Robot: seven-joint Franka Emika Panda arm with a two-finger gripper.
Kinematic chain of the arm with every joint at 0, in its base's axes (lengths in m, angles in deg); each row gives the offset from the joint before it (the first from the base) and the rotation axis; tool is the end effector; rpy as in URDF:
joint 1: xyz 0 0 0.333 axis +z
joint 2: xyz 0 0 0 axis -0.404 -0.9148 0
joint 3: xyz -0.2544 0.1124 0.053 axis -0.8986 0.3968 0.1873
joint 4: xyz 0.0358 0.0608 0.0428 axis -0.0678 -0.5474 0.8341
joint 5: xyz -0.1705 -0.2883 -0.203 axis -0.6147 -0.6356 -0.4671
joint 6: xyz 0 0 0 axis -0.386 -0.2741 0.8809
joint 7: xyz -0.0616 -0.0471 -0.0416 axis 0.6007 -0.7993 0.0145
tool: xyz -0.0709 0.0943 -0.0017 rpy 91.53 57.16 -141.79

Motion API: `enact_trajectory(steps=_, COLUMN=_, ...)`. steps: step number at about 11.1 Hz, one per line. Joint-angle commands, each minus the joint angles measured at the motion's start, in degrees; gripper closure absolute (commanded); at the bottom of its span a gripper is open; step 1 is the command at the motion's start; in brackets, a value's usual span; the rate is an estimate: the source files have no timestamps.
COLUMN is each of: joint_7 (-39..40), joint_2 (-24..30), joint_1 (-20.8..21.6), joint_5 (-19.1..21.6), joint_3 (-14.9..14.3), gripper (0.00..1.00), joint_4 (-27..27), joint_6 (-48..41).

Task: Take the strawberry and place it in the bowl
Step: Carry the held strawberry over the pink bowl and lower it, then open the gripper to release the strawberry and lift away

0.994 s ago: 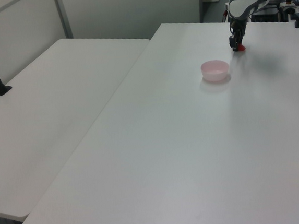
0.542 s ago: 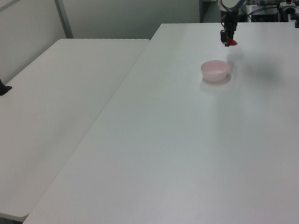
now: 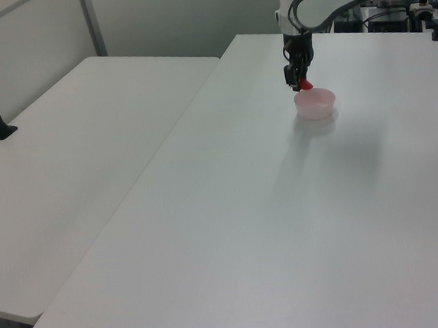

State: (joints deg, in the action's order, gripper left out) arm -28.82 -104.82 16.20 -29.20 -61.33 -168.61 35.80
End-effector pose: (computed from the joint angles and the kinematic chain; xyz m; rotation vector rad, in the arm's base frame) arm 0.6556 -0.1270 0.3411 3.0323 -0.2167 0.0314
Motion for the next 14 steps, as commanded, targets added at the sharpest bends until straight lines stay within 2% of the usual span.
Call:
enact_trajectory(steps=1, joint_7=-0.4, joint_2=0.5, joint_1=1.0, joint_5=-0.1, joint_3=-1.1, gripper=0.71, joint_4=-2.0, joint_6=-0.7)
enact_trajectory(steps=3, joint_7=0.2, joint_2=0.7, joint_1=0.8, joint_5=-0.2, joint_3=-1.1, gripper=0.47, joint_4=-2.2, joint_6=-2.5)
enact_trajectory(steps=4, joint_7=0.8, joint_2=1.4, joint_1=0.6, joint_5=-0.2, joint_3=-1.2, gripper=0.43, joint_4=-1.9, joint_6=-4.1)
enact_trajectory(steps=5, joint_7=1.0, joint_2=2.1, joint_1=0.7, joint_5=-0.2, joint_3=-1.2, gripper=0.05, joint_4=-1.4, joint_6=-6.2)
enact_trajectory(steps=6, joint_7=1.0, joint_2=3.6, joint_1=1.0, joint_5=-0.2, joint_3=-1.2, gripper=0.00, joint_4=-1.2, joint_6=-7.9)
enact_trajectory(steps=7, joint_7=1.0, joint_2=5.0, joint_1=1.3, joint_5=-0.1, joint_3=-1.1, gripper=0.00, joint_4=-1.2, joint_6=-8.8)
enact_trajectory(steps=10, joint_7=0.3, joint_2=10.0, joint_1=6.6, joint_5=0.0, joint_3=-1.1, gripper=0.00, joint_4=-1.2, joint_6=-13.3)
enact_trajectory(steps=12, joint_7=-0.5, joint_2=14.7, joint_1=11.7, joint_5=0.0, joint_3=-1.4, gripper=0.00, joint_4=-1.2, joint_6=-18.8)
enact_trajectory(steps=14, joint_7=-7.1, joint_2=18.9, joint_1=14.4, joint_5=-0.1, joint_3=-1.4, gripper=0.00, joint_4=-1.2, joint_6=-22.0)
